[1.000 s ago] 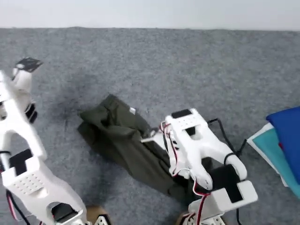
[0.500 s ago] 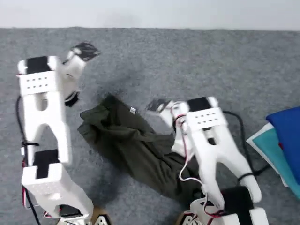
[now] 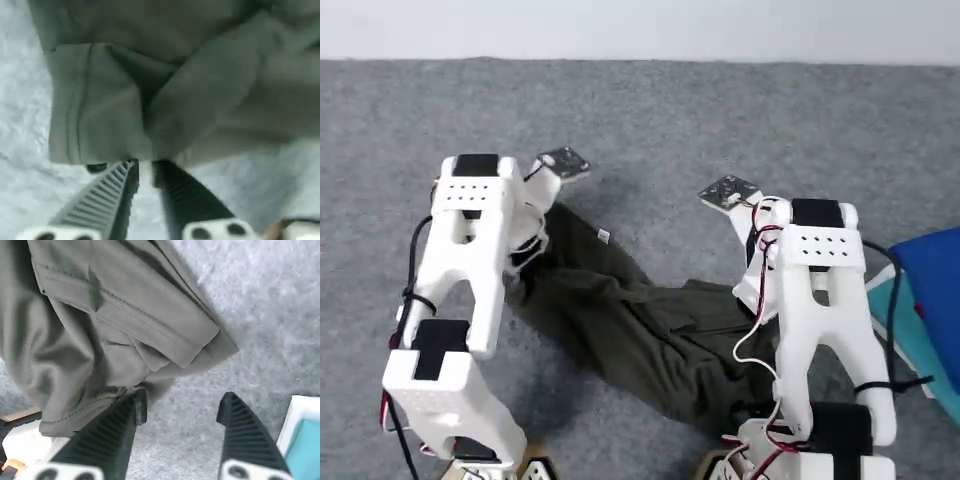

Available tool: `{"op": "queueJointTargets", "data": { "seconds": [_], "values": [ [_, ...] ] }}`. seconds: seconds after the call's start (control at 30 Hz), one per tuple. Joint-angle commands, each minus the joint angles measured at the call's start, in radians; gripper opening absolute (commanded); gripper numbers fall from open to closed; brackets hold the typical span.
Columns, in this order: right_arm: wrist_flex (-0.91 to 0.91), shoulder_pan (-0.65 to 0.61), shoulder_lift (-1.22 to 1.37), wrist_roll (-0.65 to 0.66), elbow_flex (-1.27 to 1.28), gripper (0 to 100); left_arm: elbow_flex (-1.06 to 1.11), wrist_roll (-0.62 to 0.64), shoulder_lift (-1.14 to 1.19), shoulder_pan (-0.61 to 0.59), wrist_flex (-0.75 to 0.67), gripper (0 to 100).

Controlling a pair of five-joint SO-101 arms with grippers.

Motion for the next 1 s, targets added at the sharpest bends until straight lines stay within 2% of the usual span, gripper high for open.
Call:
{"op": "queueJointTargets", "data": {
  "seconds": [0.0, 0.07, 0.13, 0.27, 0.53, 0.7, 0.97],
  "values": [
    [-0.028, 0.012, -0.01, -0.002, -0.044, 21.2, -0.005, 0.457, -0.06, 0.002, 0.006, 25],
    [-0.028, 0.012, -0.01, 0.015, -0.044, 20.2, -0.005, 0.583, -0.058, -0.026, 0.034, 34],
    [-0.028, 0.012, -0.01, 0.055, -0.044, 19.1, -0.004, 0.618, -0.052, -0.04, 0.054, 36],
    [-0.022, 0.016, -0.01, 0.08, -0.044, 18.6, -0.001, 0.618, -0.051, -0.043, 0.0, 32],
    [-0.019, 0.016, -0.008, 0.08, -0.044, 18.5, 0.001, 0.618, -0.041, -0.035, -0.232, 29],
    [-0.025, 0.015, -0.008, 0.08, -0.043, 18.5, -0.007, 0.618, 0.089, 0.003, -0.345, 29],
    [0.027, -0.008, -0.008, 0.075, -0.043, 18.5, -0.219, 0.62, 0.252, 0.06, -0.364, 22]
  ]
}}
